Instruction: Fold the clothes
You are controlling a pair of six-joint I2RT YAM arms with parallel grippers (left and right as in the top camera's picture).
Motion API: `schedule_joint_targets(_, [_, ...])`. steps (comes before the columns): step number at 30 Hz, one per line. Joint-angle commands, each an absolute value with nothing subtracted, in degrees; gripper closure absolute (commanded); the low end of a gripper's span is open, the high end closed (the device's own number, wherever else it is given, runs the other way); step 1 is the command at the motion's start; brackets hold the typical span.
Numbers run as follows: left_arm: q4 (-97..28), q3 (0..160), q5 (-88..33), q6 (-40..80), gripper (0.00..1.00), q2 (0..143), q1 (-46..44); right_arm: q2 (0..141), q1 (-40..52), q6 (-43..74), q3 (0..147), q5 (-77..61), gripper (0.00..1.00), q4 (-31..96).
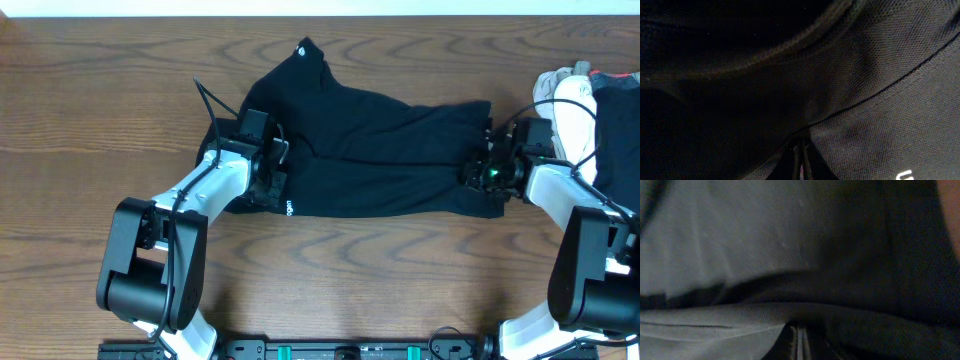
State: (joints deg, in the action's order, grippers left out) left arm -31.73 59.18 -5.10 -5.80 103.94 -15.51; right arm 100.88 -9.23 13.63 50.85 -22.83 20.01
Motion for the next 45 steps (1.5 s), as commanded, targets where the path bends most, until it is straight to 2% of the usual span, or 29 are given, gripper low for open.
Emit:
schedule_joint_targets(1, [-32.53, 58.81, -1.65, -5.28, 0.94, 105.6, -14.79, 101.56, -10.57, 9.3, 51.99, -30.28, 0.92, 18.52])
schedule_joint_targets(12, [-32.51, 58.81, -1.65, -5.28, 0.94, 105.6, -14.79, 100.97, -11.64, 9.32, 57.63, -33.34, 0.87, 19.57])
schedule_joint_targets(17, [-32.56, 58.81, -1.65, -5.28, 0.94, 105.6, -14.79, 100.92, -11.68, 5.08, 62.24, -33.47, 0.86, 32.93])
schedule_joint_targets(20, [-32.51, 58.81, -1.63, -5.28, 0.94, 105.6, -14.79, 100.92, -10.98, 0.69, 62.52, -33.8, 0.88, 42.13])
schedule_joint_targets(24, [-32.49, 58.81, -1.65, -5.28, 0.94, 105.6, -14.79, 100.95, -9.45, 0.27, 60.1, -24.36, 0.93, 48.64])
schedule_joint_targets(27, [-32.4, 58.81, -1.65, -5.28, 0.94, 105.6, -14.79, 100.95, -9.1, 3.92, 57.56, -18.79, 0.97, 45.56])
schedule_joint_targets(37, [-32.32, 58.81, -1.65, -5.28, 0.94, 105.6, -14.79, 100.95, -10.41, 12.03, 56.45, -9.98, 0.98, 27.09])
schedule_joint_targets(41, [-32.34, 58.81, -1.65, -5.28, 0.94, 105.6, -14.79, 100.92, -11.44, 16.95, 57.89, -11.57, 0.99, 22.61])
schedule_joint_targets(45, [-32.58, 58.81, -1.65, -5.28, 0.94, 105.6, -14.79, 100.51, -12.25, 15.29, 61.6, -18.46, 0.98, 25.45])
